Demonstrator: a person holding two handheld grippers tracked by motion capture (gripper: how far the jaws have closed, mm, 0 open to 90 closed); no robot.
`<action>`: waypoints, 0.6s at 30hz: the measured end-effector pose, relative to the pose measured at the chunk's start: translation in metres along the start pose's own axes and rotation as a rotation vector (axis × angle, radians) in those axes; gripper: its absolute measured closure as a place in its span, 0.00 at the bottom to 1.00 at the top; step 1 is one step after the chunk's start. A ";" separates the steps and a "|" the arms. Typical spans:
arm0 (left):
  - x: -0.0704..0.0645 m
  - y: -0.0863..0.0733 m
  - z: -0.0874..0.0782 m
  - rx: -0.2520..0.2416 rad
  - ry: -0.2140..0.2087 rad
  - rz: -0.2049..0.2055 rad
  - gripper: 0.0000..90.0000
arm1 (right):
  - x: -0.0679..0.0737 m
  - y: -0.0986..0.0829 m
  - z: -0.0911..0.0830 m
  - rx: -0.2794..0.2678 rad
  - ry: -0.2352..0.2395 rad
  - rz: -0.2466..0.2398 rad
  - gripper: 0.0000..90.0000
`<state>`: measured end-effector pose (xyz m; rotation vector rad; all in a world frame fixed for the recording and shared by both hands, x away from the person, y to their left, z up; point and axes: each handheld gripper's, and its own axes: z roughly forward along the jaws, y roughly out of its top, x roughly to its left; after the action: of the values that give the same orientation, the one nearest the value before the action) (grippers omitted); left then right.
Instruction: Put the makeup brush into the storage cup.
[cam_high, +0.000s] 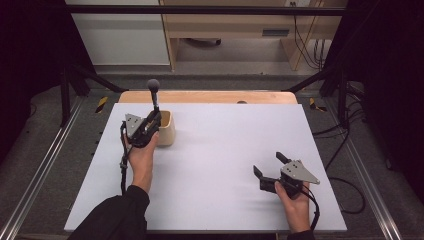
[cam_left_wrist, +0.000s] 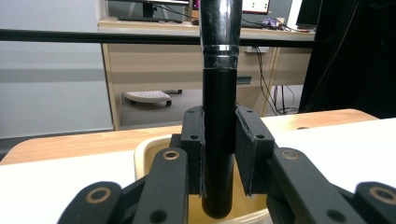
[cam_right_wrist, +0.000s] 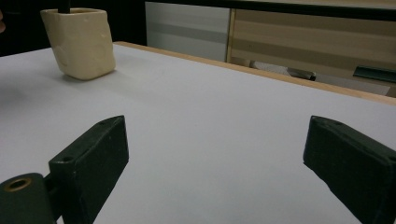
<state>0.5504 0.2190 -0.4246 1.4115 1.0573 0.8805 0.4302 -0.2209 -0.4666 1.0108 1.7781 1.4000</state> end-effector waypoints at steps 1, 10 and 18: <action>0.000 0.000 0.000 -0.001 0.000 0.000 0.82 | 0.000 0.000 0.000 -0.001 0.001 -0.001 0.08; 0.000 -0.003 -0.001 0.003 -0.001 0.001 0.82 | 0.000 0.000 0.000 0.000 0.001 -0.003 0.08; -0.001 -0.002 -0.002 0.003 -0.007 0.008 0.82 | 0.000 0.000 0.001 0.000 0.002 -0.004 0.08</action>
<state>0.5482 0.2186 -0.4266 1.4210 1.0492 0.8795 0.4307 -0.2204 -0.4671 1.0053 1.7805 1.3991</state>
